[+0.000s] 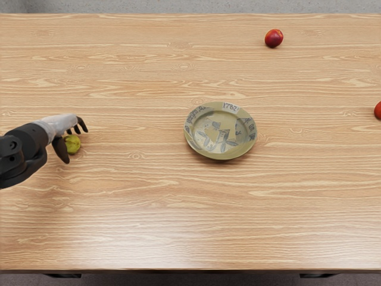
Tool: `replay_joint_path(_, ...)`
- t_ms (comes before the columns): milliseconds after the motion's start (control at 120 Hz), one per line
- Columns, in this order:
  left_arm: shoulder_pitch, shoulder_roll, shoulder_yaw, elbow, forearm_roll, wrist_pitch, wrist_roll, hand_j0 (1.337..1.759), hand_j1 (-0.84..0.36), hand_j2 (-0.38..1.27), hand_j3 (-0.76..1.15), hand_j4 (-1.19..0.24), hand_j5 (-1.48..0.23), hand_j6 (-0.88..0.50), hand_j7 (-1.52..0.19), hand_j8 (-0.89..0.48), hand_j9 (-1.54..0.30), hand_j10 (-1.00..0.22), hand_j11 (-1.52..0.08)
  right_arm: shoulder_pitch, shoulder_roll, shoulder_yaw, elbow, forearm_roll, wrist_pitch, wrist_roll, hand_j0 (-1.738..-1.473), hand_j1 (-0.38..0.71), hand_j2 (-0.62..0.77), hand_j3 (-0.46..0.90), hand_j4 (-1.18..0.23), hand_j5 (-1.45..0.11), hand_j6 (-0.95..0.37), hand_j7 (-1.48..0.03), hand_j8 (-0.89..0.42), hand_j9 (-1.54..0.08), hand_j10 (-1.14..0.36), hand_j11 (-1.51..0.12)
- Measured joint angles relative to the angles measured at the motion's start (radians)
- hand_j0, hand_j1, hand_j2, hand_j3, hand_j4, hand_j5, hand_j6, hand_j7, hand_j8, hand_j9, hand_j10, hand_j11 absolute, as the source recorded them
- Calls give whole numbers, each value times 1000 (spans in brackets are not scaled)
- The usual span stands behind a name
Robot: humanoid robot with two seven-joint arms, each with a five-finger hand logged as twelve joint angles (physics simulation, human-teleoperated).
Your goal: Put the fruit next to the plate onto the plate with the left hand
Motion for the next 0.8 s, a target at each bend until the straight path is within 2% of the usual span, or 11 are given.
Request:
replay_joint_path(233, -1, -2, 0, 11, 0, 0, 0, 1658, -131, 86, 0, -407, -525, -408, -525, -408, -524, -407, -524, 0, 0, 0, 0, 0, 0, 0, -1658, -349, 0, 0, 0, 0, 0, 0, 0, 0, 0, 0)
replay_joint_path(475, 1, -2, 3, 13, 1, -5, 0, 1657, -265, 109, 0, -517, -677, -510, -676, -498, -675, -518, -674, 0, 0, 0, 0, 0, 0, 0, -1658, -349, 0, 0, 0, 0, 0, 0, 0, 0, 0, 0)
replay_joint_path(667, 0, -3, 14, 17, 5, -10, 1, 1653, -327, 304, 0, -657, -817, -501, -841, -473, -853, -639, -850, 0, 0, 1, 0, 0, 0, 0, -1658, -349, 0, 0, 0, 0, -1, 0, 0, 0, 0, 0)
replay_joint_path(800, -3, -3, 17, 17, 2, -18, 1, 1649, -336, 363, 0, -733, -962, -452, -974, -428, -987, -720, -984, 0, 0, 0, -1, 0, 0, 0, -1658, -349, 0, 0, 0, 0, -1, 0, 0, 0, 0, 0)
